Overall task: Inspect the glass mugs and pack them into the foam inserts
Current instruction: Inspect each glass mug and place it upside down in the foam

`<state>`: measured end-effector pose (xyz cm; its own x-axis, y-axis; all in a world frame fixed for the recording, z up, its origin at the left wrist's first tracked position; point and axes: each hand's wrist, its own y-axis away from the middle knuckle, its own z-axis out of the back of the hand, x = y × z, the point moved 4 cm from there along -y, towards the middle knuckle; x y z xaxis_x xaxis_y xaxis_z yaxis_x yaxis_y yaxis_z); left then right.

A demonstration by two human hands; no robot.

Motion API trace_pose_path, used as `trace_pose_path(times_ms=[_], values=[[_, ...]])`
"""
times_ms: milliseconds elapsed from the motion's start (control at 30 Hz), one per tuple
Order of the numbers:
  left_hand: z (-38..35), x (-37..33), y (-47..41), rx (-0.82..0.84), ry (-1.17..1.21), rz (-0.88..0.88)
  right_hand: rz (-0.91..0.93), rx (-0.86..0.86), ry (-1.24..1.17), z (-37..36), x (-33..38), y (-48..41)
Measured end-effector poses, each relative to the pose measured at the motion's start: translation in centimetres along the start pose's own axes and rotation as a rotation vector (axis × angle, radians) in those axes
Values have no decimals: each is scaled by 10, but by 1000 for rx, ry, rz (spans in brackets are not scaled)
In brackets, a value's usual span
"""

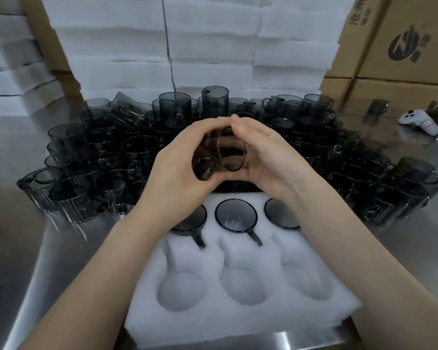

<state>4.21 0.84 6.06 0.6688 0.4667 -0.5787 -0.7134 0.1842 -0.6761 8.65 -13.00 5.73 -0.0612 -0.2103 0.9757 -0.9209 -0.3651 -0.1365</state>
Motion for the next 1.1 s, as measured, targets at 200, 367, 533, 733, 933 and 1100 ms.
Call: trace_pose_path(times_ms=[200, 367, 533, 733, 933, 1100], values=[[2, 7, 1, -19, 132, 55, -73, 209, -140, 6, -3, 2], [5, 9, 0, -61, 257, 112, -22, 309, -78, 4, -3, 5], [3, 9, 0, -76, 229, 143, 71, 150, 119, 4, -4, 2], [-1, 10, 0, -31, 89, 113, 160, 11, 244, -1, -5, 4], [-6, 8, 0, 56, -37, 51, 166, -138, 246, -2, 0, 5], [0, 5, 2, -55, -36, 43, 99, -107, 86, 2, 1, 1]])
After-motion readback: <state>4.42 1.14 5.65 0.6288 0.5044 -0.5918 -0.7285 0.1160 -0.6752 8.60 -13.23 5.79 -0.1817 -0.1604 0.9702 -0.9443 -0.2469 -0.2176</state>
